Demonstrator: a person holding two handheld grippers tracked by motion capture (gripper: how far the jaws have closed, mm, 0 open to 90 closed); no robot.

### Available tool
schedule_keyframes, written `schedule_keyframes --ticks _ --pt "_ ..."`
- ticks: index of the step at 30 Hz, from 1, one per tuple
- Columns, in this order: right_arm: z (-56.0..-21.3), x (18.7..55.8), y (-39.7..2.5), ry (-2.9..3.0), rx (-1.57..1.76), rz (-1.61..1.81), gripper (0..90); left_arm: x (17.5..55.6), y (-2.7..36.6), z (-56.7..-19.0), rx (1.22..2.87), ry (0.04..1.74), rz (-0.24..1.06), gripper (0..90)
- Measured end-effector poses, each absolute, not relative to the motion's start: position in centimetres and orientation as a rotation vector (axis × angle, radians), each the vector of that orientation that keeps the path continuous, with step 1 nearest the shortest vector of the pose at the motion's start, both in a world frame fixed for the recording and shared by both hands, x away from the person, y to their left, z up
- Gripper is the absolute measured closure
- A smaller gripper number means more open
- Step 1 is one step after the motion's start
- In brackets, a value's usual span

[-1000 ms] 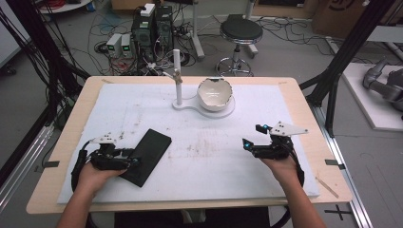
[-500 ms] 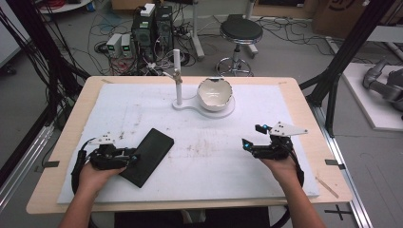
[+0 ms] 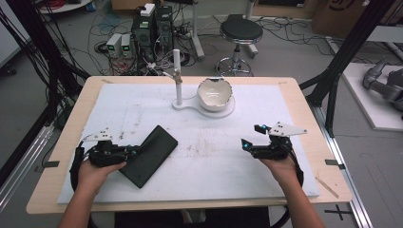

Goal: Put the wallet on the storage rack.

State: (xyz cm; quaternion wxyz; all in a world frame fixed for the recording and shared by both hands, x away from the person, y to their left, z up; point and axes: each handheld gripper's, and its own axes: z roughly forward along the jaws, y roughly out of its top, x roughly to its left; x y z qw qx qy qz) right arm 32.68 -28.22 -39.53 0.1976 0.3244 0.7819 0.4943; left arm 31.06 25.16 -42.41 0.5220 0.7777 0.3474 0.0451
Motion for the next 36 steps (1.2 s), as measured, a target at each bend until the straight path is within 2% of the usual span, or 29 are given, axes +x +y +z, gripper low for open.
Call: schedule_keyframes --ticks 17,36 --pt "-39.2 32.6 -27.7 2.198 0.898 1.448 21.5 29.8 22.5 -39.5 1.809 0.616 0.105 81.7" --pt "-39.2 33.0 -22.6 2.505 0.684 1.771 21.5 29.0 16.4 -38.2 1.82 0.339 0.007 81.7"
